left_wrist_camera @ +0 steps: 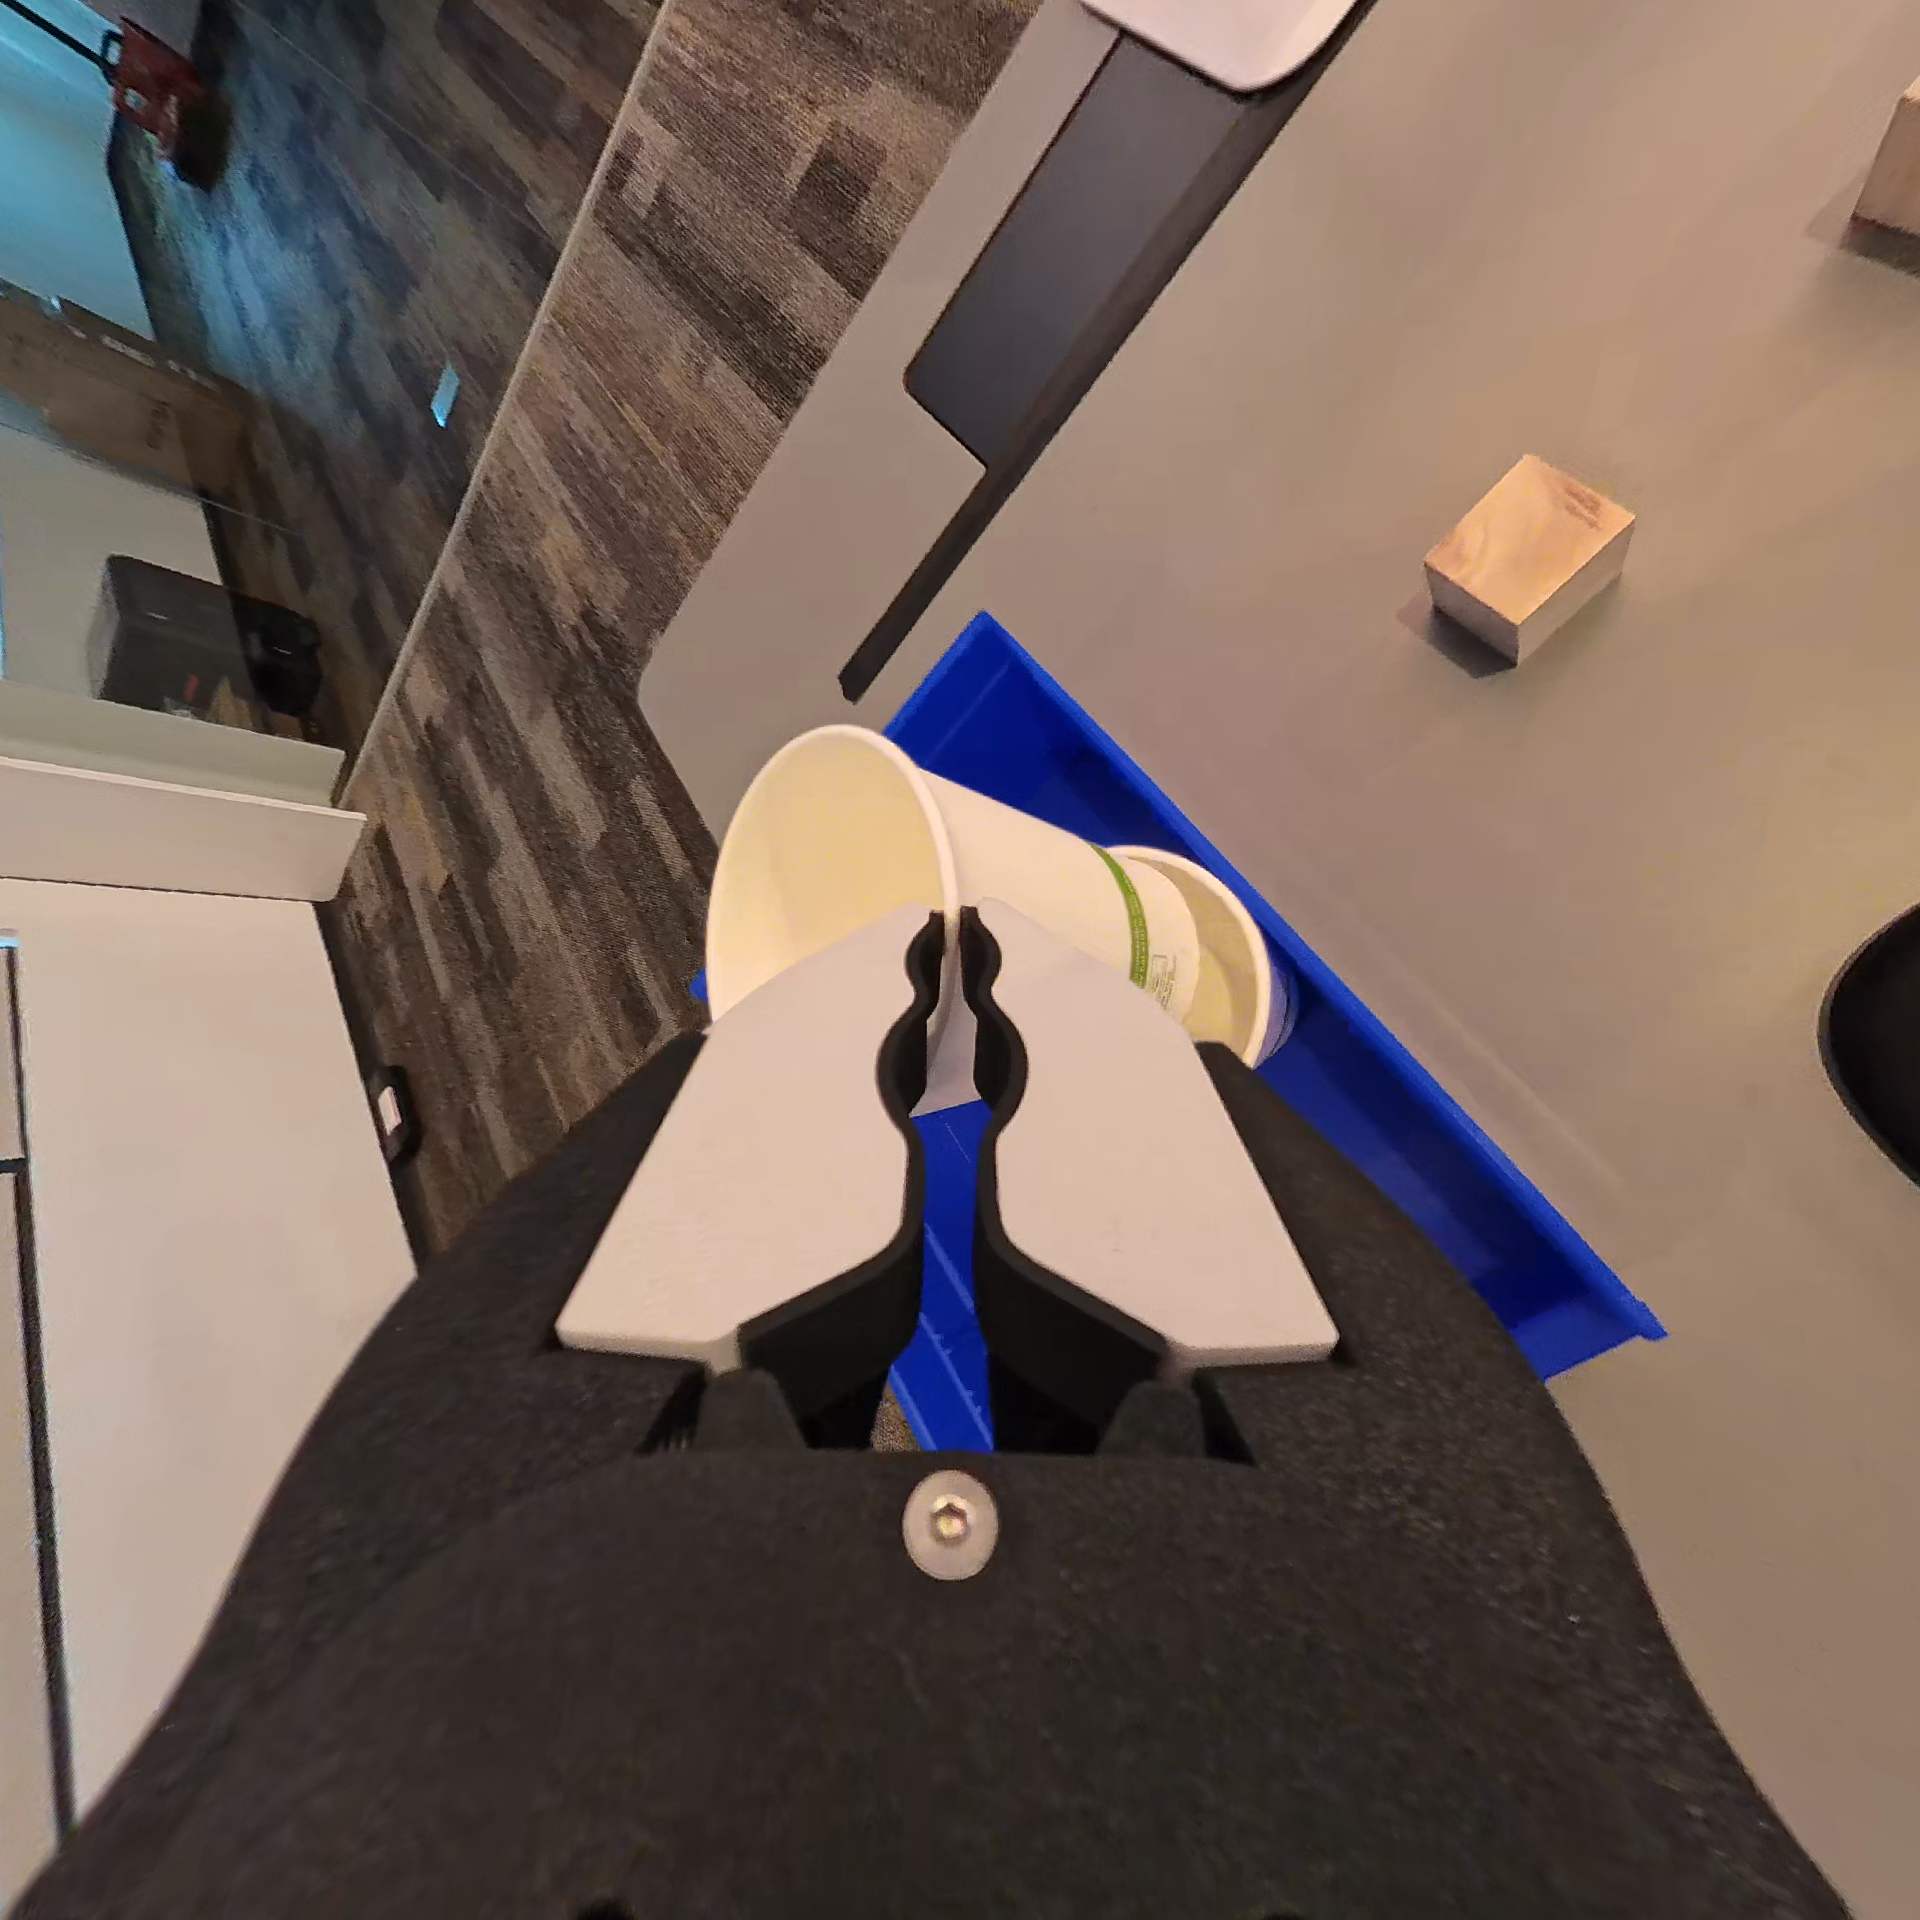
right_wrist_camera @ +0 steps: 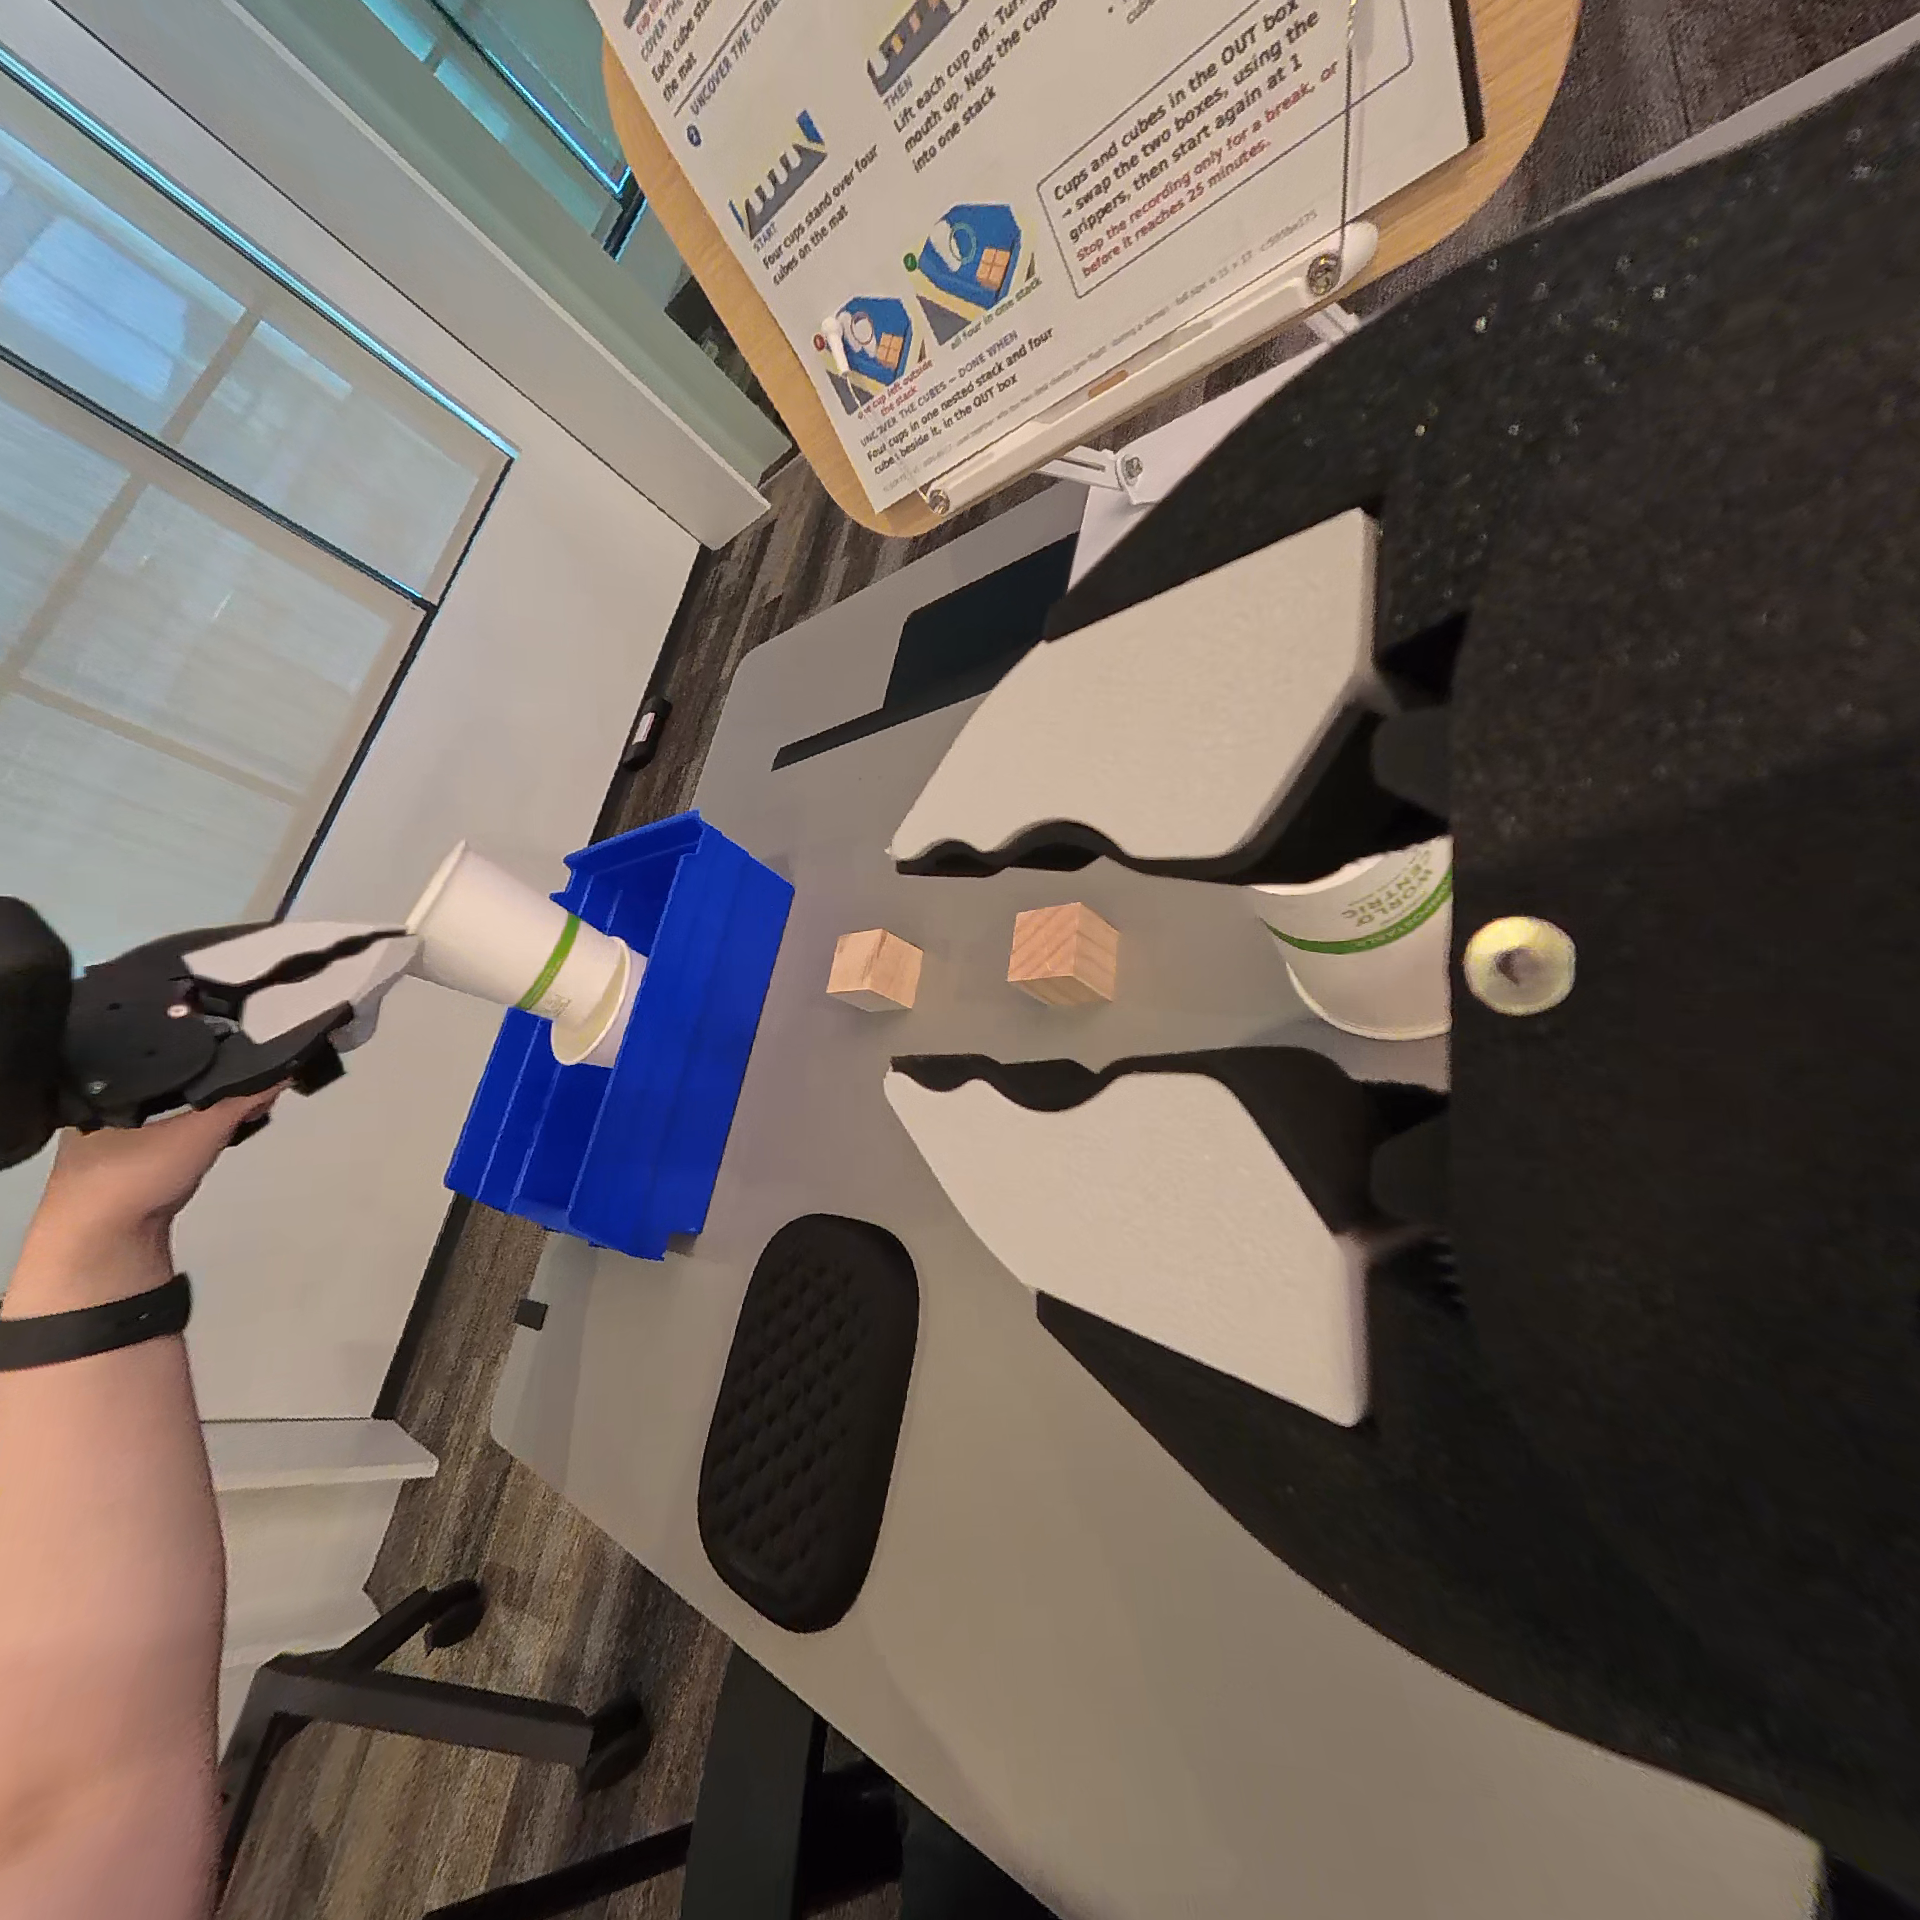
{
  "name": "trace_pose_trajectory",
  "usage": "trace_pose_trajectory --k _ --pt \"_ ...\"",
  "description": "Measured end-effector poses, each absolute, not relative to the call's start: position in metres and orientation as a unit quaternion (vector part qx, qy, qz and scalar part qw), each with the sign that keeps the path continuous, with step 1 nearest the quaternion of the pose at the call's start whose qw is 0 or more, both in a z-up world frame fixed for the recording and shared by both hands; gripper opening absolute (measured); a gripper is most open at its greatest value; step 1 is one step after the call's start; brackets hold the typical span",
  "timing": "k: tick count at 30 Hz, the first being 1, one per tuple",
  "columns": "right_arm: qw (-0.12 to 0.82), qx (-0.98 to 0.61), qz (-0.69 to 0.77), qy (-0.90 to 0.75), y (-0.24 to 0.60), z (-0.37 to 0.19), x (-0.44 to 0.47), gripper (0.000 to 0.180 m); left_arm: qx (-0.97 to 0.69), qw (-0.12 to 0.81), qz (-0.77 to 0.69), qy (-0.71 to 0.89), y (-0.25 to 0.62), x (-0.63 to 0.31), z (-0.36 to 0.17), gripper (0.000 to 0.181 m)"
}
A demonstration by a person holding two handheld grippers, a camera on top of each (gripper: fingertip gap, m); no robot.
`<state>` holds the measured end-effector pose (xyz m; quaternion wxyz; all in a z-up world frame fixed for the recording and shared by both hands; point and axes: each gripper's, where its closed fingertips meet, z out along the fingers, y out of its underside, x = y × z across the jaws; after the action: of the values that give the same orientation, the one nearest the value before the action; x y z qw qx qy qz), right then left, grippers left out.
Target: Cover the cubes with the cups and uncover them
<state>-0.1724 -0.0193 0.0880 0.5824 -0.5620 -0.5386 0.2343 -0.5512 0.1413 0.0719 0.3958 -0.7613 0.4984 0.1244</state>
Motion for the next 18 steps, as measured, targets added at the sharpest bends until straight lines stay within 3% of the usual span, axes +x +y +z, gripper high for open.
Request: trace_pose_trajectory --k 1,13,16,18 --pt "0.581 -0.562 0.235 -0.54 -0.018 0.087 -0.175 0.032 -0.759 0.4 0.127 0.498 0.14 -0.55 0.078 0.003" --pt "0.608 -0.55 0.262 -0.509 0.015 0.077 -0.256 0.041 -0.72 0.477 0.051 0.501 0.104 -0.487 0.157 0.003" --pt "0.624 -0.545 0.309 -0.467 0.023 0.078 -0.283 0.054 -0.697 0.499 0.007 0.515 0.086 -0.453 0.176 0.003" --pt "0.617 -0.554 0.353 -0.434 0.026 0.075 -0.298 0.075 -0.68 0.508 -0.029 0.528 0.072 -0.428 0.185 0.003"
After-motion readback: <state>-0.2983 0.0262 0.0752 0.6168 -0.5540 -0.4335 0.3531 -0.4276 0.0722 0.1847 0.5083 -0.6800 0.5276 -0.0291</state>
